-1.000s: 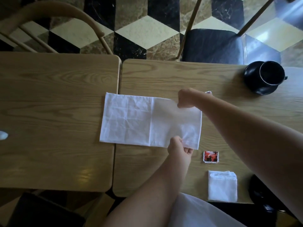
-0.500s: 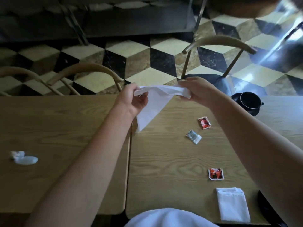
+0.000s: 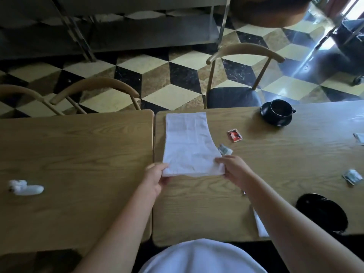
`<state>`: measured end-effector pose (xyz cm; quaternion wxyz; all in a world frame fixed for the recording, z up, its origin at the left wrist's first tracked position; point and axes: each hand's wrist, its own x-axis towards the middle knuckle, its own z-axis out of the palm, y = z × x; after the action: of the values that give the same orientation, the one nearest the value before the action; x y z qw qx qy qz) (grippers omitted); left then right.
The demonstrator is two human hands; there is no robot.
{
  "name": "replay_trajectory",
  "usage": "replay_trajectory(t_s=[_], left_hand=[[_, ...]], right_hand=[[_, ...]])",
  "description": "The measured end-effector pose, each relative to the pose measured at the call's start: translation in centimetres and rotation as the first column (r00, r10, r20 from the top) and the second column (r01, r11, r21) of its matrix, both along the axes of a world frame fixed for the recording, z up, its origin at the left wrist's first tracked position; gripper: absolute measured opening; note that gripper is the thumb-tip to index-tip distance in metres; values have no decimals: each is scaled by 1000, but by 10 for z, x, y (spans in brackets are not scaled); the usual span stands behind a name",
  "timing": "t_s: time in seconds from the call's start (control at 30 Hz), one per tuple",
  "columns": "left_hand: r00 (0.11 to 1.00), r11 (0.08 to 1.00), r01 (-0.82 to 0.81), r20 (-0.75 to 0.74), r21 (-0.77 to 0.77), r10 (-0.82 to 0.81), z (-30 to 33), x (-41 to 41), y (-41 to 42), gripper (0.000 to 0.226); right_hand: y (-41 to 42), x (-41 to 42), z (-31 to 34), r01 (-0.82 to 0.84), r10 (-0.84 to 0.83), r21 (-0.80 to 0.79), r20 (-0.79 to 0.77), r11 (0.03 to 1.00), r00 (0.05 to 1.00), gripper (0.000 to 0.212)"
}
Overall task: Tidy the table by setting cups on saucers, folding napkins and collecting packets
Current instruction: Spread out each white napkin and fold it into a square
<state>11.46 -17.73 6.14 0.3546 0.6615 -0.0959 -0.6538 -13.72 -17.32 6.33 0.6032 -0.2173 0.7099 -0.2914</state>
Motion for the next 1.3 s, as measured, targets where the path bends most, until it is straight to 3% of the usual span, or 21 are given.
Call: replay_trajectory(t_s=[0.23,0.43,0.6,0.7,0.8,0.9,0.97,1.17,1.3], left_hand=[[933,932,253,188,259,-306,-79,10,123,24],[847,879,406,259,250,-465,-80,18,146,19],[976,975,205,61,81,-211,-62,21,111,19],[986,986,164,-44,-1,-164,-51,24,77,27],[974,974,223,37,-43,-221,-46,28,38,14],[918,951,307,280,-46,-282,-52,30,-8,7],[889,946,318,370,-69,-272,-58,28,-41,4],[876,945,323,392,-45,-281,-87,12,-115,11],[861,948,319,414,9,-294,-112,1,-145,10]], right_hand=[[118,-11,-72,-4,29,268,-89,963,996,9],[151,-13,-69,-67,95,227,-116,972,989,11],[118,-19,-51,-18,17,111,6,994,1000,15],[79,-24,-42,59,-75,81,212,995,974,18],[35,-34,-32,39,-44,23,301,999,953,15],[-9,-40,-31,-152,153,-35,24,988,988,11],[-39,-40,-36,-204,195,-60,-132,977,972,9],[-115,-33,-74,-318,298,-16,-313,948,902,18],[-148,-27,-100,-457,445,109,-509,883,737,27]])
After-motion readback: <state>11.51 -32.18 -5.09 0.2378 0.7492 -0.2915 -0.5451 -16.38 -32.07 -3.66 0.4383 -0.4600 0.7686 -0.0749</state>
